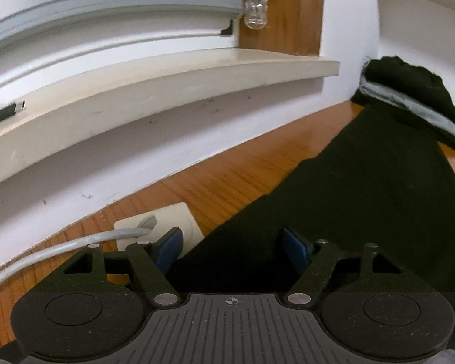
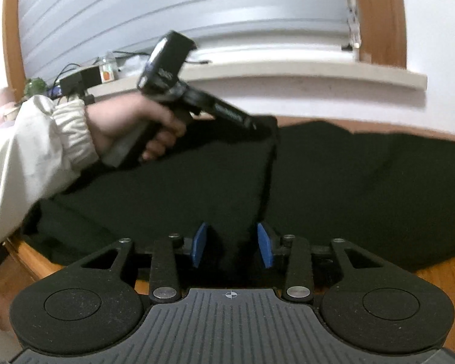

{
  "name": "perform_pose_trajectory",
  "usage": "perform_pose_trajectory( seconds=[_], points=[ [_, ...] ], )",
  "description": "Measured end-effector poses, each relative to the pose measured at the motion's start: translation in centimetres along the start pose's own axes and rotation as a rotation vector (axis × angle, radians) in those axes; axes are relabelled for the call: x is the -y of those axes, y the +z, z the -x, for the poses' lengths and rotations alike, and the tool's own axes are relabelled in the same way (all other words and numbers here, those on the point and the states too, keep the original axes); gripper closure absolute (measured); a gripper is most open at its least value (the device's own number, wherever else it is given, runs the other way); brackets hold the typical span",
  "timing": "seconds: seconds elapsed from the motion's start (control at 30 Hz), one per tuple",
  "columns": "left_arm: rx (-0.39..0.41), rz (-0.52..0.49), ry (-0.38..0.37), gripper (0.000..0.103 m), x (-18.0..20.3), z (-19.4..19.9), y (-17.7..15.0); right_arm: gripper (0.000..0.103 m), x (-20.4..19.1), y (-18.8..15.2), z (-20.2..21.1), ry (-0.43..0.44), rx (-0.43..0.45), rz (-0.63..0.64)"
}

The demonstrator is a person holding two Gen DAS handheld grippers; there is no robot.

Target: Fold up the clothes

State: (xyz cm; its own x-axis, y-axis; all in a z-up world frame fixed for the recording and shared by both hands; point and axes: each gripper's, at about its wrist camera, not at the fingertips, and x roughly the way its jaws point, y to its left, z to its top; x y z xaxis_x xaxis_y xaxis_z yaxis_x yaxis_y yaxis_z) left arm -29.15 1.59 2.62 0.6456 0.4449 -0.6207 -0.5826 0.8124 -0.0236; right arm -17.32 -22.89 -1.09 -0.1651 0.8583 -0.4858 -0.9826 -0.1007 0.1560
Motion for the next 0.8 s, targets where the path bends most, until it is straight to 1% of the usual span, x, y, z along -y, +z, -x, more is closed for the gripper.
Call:
perform_pose_trajectory(
  seconds=[0.07, 0.17, 0.27, 0.37, 0.4, 0.43, 0.5, 0.53, 0.6, 0.7, 0.8],
  points=[
    [0.003, 0.008, 0.007, 0.027, -0.3, 0.0, 0.0, 0.058, 1.3, 0.1, 0.6, 0.0, 0.019, -0.038],
    [0.005, 0.024, 0.011, 0.026, -0.7, 0.1, 0.0, 0.056, 4.0, 0.0, 2.0, -0.055, 0.04, -0.072],
    [0.005, 0.029, 0.025, 0.022, -0.7, 0.1, 0.1, 0.056, 8.3, 0.3, 3.4, -0.154, 0.053, -0.096],
    [0.008, 0.027, 0.038, 0.018, -0.6, 0.2, 0.1, 0.056, 13.6, 0.3, 4.8, -0.288, 0.061, -0.117],
    [0.011, 0.025, 0.042, 0.015, -0.6, 0.3, 0.1, 0.056, 15.5, 0.3, 5.2, -0.327, 0.059, -0.133],
    [0.019, 0.022, 0.049, 0.011, -0.4, 0.5, 0.1, 0.056, 17.2, 0.4, 5.6, -0.365, 0.056, -0.147],
    [0.051, 0.014, 0.065, 0.008, 0.1, 1.2, 0.0, 0.056, 20.7, 0.5, 6.3, -0.444, 0.048, -0.175],
    [0.072, 0.014, 0.063, 0.004, 0.5, 1.8, -0.1, 0.056, 22.4, 0.5, 6.6, -0.475, 0.041, -0.196],
    [0.101, 0.03, 0.025, 0.001, 1.4, 2.8, -0.3, 0.056, 25.6, 0.5, 7.3, -0.536, 0.03, -0.242],
    [0.093, 0.037, -0.044, 0.0, 2.7, 3.6, -0.7, 0.056, 30.1, 0.4, 8.1, -0.596, 0.021, -0.34],
    [0.067, 0.038, -0.051, 0.0, 3.3, 3.1, -1.3, 0.056, 33.8, 0.2, 8.7, -0.615, 0.031, -0.427]
  ],
)
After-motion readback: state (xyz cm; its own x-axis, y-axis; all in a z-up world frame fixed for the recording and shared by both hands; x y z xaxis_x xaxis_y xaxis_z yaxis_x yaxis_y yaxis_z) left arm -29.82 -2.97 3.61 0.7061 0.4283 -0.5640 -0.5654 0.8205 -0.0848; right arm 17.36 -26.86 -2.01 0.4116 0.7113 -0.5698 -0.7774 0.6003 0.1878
